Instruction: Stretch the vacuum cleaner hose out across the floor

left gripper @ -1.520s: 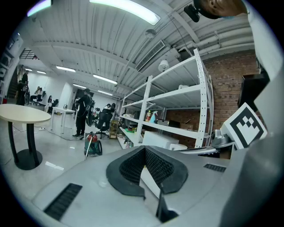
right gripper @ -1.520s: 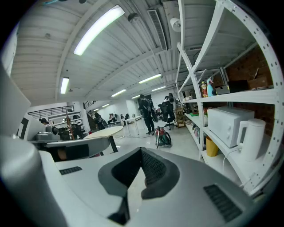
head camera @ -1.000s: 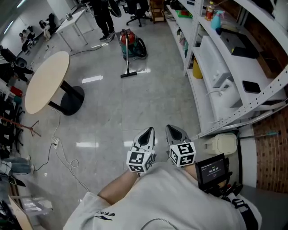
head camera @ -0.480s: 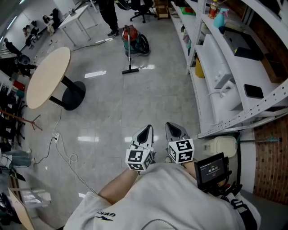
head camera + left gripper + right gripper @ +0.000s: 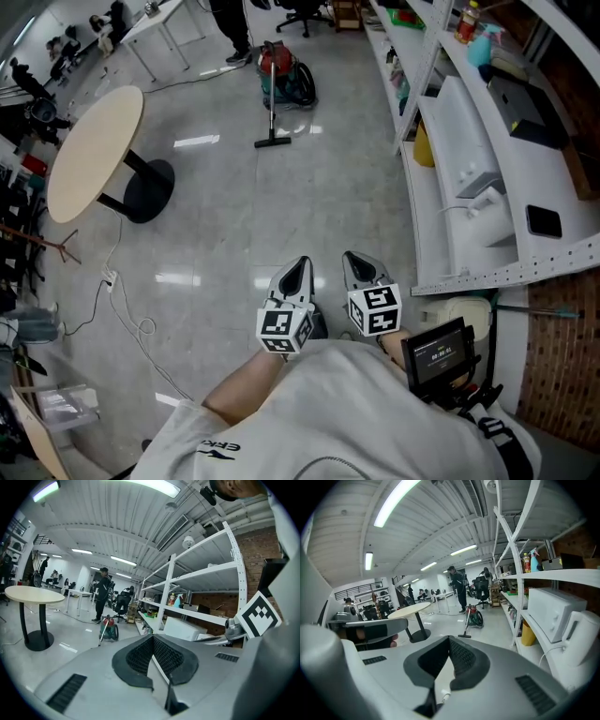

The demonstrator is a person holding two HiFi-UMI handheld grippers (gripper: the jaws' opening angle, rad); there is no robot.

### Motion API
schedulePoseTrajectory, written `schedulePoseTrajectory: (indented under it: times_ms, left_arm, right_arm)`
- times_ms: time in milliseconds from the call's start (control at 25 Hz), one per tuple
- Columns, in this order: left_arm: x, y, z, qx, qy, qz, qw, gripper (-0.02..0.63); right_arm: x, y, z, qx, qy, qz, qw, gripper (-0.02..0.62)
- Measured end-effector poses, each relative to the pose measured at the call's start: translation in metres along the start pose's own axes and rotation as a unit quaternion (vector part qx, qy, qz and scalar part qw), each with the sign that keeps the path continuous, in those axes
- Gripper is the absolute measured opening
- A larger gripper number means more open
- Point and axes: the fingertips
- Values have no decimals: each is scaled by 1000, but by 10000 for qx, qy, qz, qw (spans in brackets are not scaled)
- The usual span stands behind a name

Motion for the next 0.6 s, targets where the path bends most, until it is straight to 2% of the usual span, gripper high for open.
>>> schedulePoseTrajectory:
  times_ms: [200,400,600]
  left_arm:
    - [-47,49,-34,55,44,135,9999,2]
    - [-92,104,-68,-17,124,296,9995,2]
    - [-122,146,-90,-50,203,318,9993,2]
  right_arm:
    - [-61,-9,-28,-1,214,157,9996,-2]
    - [-126,-15,-69,37,192,363,9991,-2]
    - [-171,-18,-94,-8,258,479,9985,-2]
Point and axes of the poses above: the fingertips, and each gripper's own axes: x backward along the fingers, y to its left, z out of its underside, and after that the axes turned 8 degrees about x, right-handed
